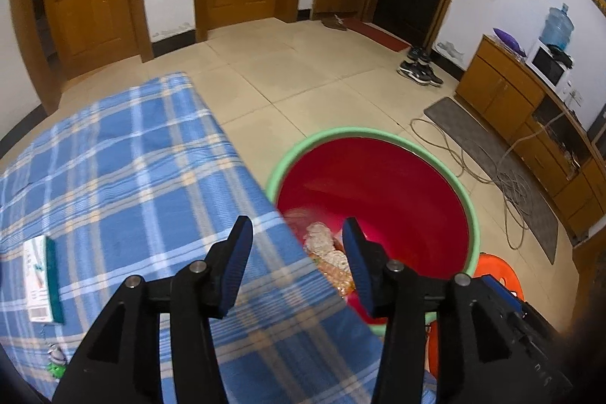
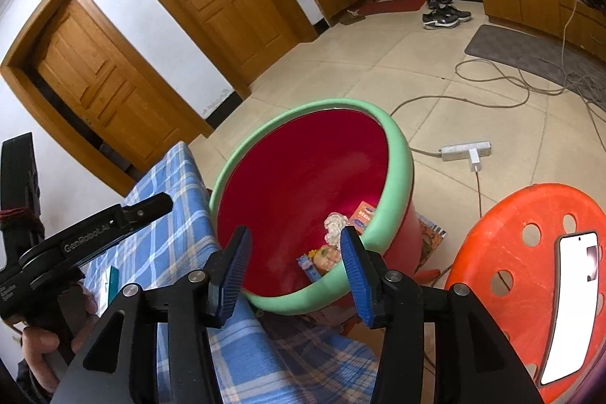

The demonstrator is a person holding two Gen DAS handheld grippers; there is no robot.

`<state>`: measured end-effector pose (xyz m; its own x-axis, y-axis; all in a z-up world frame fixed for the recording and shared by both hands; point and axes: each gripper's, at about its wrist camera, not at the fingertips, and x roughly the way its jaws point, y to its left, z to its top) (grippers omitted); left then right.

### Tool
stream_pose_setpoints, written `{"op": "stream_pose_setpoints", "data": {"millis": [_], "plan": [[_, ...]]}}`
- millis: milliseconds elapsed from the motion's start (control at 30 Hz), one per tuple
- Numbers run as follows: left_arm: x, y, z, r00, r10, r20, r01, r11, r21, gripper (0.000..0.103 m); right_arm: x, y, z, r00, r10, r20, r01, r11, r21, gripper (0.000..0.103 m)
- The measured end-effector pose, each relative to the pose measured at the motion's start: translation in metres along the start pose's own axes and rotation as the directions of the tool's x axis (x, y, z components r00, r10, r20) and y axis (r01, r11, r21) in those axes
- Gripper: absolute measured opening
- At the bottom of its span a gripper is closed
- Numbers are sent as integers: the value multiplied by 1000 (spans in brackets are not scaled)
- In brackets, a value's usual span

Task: Collect trash
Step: 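Open both grippers to drop hook and snack bag into the bucket, then move both open grippers back over the table toward the white medicine box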

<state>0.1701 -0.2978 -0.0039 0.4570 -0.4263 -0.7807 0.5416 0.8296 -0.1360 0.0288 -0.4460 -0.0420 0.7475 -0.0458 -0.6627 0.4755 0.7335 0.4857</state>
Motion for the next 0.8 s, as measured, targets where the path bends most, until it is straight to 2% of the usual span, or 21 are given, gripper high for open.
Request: {"op": "stream_pose_setpoints", "data": {"millis": [100, 367, 800], "plan": [[-16, 14, -4, 999, 30, 27, -29, 999, -30, 49, -5, 10, -3, 1000, 9, 1, -9, 1000, -20, 58], [-47, 56, -17, 992, 116, 51, -111, 991, -77, 50, -14, 34, -14, 999, 35, -5, -35, 996, -84, 63], [-58, 142, -46, 969, 247, 2, -243, 953, -181, 50, -8, 65, -34, 999, 29, -32, -33, 990, -138, 66]]}}
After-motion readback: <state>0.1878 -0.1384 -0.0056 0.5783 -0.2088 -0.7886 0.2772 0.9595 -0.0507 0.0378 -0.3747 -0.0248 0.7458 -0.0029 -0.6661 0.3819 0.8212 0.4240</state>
